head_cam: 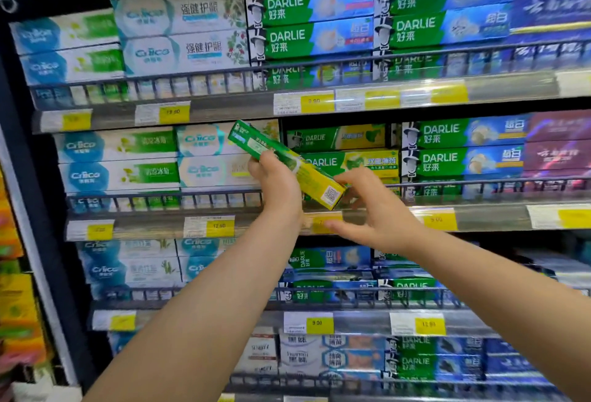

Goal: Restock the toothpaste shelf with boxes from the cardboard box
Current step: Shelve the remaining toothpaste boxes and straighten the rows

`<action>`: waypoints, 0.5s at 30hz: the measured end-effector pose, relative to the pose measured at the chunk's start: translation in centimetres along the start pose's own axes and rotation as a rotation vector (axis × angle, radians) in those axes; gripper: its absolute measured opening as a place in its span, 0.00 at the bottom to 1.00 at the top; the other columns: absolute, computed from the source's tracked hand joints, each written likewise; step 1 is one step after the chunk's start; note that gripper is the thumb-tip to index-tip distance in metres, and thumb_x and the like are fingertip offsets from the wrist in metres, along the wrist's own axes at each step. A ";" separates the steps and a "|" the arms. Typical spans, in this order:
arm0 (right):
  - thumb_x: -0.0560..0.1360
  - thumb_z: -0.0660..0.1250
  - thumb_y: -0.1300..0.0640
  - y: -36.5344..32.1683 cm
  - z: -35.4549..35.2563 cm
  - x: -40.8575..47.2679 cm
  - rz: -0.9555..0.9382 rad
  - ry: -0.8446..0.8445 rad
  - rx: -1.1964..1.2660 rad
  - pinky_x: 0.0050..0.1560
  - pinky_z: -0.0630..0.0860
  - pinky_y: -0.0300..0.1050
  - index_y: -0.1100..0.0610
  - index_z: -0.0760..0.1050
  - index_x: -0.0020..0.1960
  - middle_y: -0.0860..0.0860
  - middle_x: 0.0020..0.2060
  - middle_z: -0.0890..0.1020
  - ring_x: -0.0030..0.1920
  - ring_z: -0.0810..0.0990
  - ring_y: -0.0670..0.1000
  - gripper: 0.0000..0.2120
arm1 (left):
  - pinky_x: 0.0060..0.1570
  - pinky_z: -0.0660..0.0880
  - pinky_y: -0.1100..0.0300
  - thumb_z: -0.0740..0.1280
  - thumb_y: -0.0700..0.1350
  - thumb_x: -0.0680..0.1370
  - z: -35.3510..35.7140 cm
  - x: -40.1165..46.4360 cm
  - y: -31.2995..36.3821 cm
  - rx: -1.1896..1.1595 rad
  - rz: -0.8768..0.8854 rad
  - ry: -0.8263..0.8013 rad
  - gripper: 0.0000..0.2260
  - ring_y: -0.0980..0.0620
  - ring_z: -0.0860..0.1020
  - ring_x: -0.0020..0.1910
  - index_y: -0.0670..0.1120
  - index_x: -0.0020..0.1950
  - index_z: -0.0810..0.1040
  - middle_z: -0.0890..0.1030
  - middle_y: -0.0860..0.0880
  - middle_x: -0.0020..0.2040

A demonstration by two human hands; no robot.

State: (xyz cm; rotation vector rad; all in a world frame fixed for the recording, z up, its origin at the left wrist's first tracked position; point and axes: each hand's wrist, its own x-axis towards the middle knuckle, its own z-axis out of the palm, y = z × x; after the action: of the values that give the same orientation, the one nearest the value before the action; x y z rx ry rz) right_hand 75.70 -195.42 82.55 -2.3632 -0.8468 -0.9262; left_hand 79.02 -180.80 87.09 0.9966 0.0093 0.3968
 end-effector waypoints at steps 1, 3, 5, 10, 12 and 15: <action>0.70 0.68 0.46 0.2 0.1 -0.5 0.021 0.068 0.042 0.50 0.76 0.47 0.56 0.68 0.64 0.45 0.53 0.68 0.49 0.74 0.46 0.26 | 0.60 0.72 0.41 0.53 0.52 0.75 0.2 -0.2 0.0 0.029 0.017 -0.027 0.23 0.43 0.76 0.53 0.48 0.70 0.61 0.74 0.38 0.63; 0.72 0.67 0.52 0.6 -0.1 -1.2 0.067 0.206 0.110 0.53 0.76 0.46 0.54 0.70 0.63 0.44 0.52 0.71 0.50 0.75 0.46 0.20 | 0.59 0.74 0.40 0.55 0.49 0.78 0.3 -0.5 0.1 0.094 0.053 -0.100 0.23 0.44 0.76 0.57 0.55 0.72 0.56 0.73 0.44 0.64; 0.73 0.69 0.57 0.9 -0.8 -1.9 0.153 0.310 0.186 0.52 0.74 0.34 0.51 0.71 0.61 0.44 0.51 0.74 0.49 0.77 0.43 0.17 | 0.59 0.75 0.42 0.59 0.52 0.78 0.1 -0.7 0.0 0.195 0.067 -0.186 0.29 0.45 0.74 0.62 0.61 0.74 0.48 0.68 0.49 0.68; 0.75 0.66 0.60 1.4 -3.2 -1.9 0.256 0.551 0.373 0.44 0.74 0.30 0.43 0.72 0.56 0.40 0.45 0.79 0.41 0.77 0.40 0.14 | 0.58 0.74 0.48 0.56 0.49 0.80 -1.0 -0.1 -0.6 0.494 0.269 -0.195 0.20 0.50 0.76 0.52 0.53 0.72 0.58 0.76 0.47 0.60; 0.76 0.65 0.58 2.0 -4.1 -1.7 0.306 0.587 0.395 0.47 0.76 0.38 0.48 0.73 0.58 0.44 0.46 0.81 0.44 0.79 0.46 0.12 | 0.48 0.71 0.60 0.54 0.44 0.81 -1.7 0.0 -0.8 0.600 0.346 -0.152 0.16 0.57 0.73 0.43 0.47 0.69 0.64 0.74 0.50 0.55; 0.77 0.64 0.55 2.8 -4.7 -1.6 0.345 0.562 0.381 0.51 0.78 0.44 0.54 0.74 0.62 0.50 0.50 0.82 0.49 0.80 0.51 0.14 | 0.50 0.66 0.70 0.54 0.40 0.81 -2.3 0.4 -0.9 0.700 0.421 -0.161 0.16 0.60 0.72 0.49 0.45 0.69 0.69 0.73 0.49 0.61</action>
State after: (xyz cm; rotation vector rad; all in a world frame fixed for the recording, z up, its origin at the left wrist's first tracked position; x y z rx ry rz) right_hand 74.68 -200.86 84.03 -1.7160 -0.3372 -1.0862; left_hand 79.29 -179.24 85.22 1.7304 -0.2244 0.7229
